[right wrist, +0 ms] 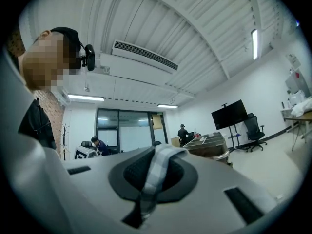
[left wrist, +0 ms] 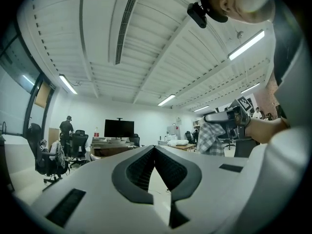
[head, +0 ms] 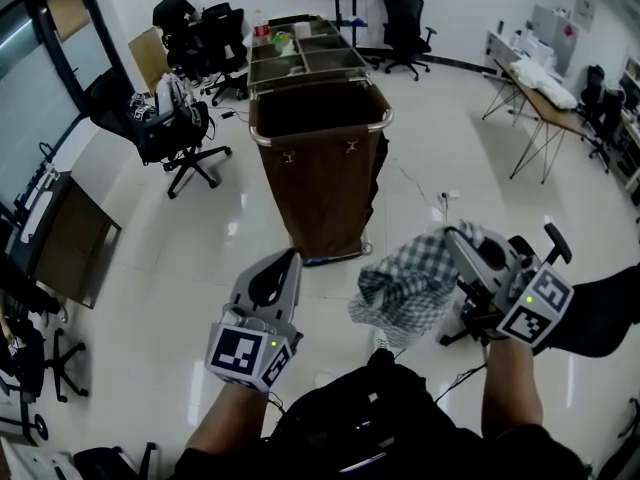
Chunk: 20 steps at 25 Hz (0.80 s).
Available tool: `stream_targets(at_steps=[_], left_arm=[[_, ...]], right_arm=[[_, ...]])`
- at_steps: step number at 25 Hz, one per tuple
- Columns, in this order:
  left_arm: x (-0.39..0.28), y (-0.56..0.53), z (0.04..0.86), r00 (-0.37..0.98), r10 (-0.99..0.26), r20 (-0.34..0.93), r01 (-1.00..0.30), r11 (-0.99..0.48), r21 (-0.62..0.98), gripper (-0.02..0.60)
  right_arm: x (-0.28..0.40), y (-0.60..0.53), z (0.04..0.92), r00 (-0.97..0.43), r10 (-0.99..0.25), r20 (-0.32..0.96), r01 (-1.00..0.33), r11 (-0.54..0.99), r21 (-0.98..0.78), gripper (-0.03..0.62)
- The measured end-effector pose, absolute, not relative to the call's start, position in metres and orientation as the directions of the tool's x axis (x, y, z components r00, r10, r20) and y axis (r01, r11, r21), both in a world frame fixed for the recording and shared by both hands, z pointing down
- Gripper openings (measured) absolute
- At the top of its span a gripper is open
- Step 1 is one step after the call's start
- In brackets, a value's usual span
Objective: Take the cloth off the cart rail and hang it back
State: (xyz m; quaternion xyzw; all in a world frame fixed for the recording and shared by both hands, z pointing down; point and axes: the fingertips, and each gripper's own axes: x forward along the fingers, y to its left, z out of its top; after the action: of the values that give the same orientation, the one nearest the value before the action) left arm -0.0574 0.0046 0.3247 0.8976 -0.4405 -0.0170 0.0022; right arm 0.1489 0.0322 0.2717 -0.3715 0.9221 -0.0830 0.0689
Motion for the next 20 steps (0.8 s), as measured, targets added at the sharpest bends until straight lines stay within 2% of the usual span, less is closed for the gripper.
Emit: stream_targets(at_steps=[16,20], left_arm=[[-0.067,0.001,0.329,0.600,-0.800,-0.012,-0.799,-0.600,0.031,0.000],[-0.074,0.004,0.323,0.593,-0.804,-0.052,-0.803,-0.595,0.032,0.000]], right_arm=[[0.106,0.005,0.286,-0.768,-0.639,-0.041,-0.617,0.757,-0.216,0.018],[0.099,0.004,0.289,-0.777,-0.629,-0.025,-0.610,0.761,-0.220,0.018]])
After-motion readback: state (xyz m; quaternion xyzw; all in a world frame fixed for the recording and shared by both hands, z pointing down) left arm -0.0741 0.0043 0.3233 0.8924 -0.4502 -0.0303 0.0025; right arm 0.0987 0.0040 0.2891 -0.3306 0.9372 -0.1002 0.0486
